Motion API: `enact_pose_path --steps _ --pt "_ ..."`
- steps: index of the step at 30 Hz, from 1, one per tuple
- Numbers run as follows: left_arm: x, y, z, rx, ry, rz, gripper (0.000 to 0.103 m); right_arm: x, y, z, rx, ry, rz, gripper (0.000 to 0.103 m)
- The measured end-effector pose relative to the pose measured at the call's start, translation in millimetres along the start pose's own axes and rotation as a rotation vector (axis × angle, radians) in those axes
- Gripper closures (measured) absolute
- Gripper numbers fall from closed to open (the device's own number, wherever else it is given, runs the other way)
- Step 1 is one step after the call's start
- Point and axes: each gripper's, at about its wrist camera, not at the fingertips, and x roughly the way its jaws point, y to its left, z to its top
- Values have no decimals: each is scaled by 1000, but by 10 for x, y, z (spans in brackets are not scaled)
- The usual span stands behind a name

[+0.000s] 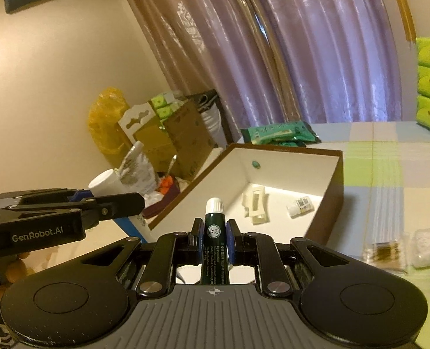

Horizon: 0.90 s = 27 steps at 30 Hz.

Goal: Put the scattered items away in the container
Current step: 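Carry the blue tube and dark green tube over the box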

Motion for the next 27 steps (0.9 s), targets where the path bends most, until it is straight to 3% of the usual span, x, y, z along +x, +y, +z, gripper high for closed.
enact_pose_path --steps 15,27 --pt "1134 508 207 96 121 -38 78 981 -322 188 103 98 -137 90" --pt "1997 540 189 152 270 -89 78 1592 -505 318 48 214 -243 90"
